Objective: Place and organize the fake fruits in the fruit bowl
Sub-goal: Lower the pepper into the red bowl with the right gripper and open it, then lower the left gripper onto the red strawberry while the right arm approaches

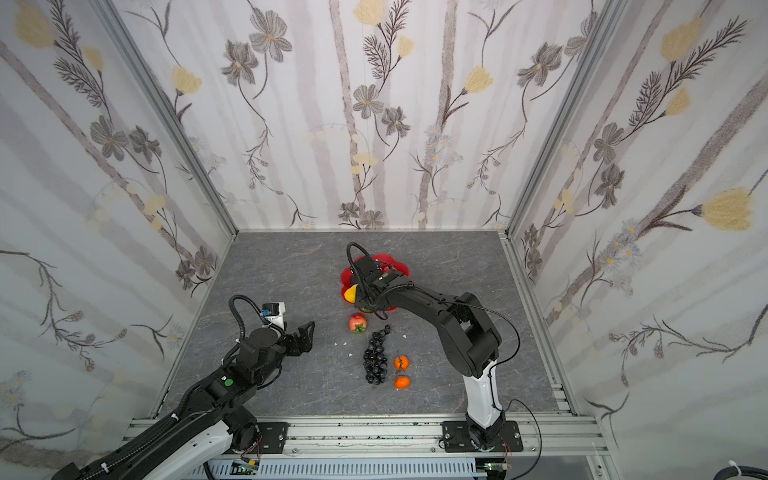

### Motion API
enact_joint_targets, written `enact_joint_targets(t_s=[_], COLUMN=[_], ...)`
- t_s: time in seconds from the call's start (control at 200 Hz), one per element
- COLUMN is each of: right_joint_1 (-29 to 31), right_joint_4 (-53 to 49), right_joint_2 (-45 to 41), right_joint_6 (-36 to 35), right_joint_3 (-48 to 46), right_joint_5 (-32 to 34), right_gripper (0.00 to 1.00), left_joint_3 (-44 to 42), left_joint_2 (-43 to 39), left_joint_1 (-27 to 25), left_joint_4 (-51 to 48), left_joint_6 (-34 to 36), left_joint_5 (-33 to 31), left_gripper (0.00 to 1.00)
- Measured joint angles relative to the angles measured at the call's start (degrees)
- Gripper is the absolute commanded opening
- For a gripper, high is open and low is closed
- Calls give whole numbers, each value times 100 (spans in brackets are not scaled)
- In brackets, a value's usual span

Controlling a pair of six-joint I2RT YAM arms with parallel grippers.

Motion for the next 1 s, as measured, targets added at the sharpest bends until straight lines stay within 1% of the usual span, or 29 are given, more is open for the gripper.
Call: enact_joint_targets(t_s=[0.22,0.38,0.465,0.545,0.68,0.859,0.999], right_joint_1=[83,138,245,330,332,365,374], right_joint_4=[-68,-48,24,201,638,1322,1829], right_joint_2=[-431,-1001,-1471,-1954,-2811,-3943,-4428], right_joint_6=[-105,-212,-264,-363,-461,-533,-426], right_joint_3=[-103,-592,-1082,-1641,-2710,-4109,-4789], right_joint_5=[-20,-101,-15,-133,-70,105,181], right_gripper=[64,65,65,65,65,65,65], left_joint_3=[101,251,354,466,581,962,1314], left_joint_2=[413,868,1196,1528,2020,2830,3471], left_joint_1=[0,0,0,0,-13,-299,-422], left_joint_4=[42,133,168,208,400,706,940], left_joint_6=[13,48,92,153,37,-160,-310], left_joint_5=[90,302,463,660,1038,1443,1624], left_gripper=[91,91,91,90,90,89,86])
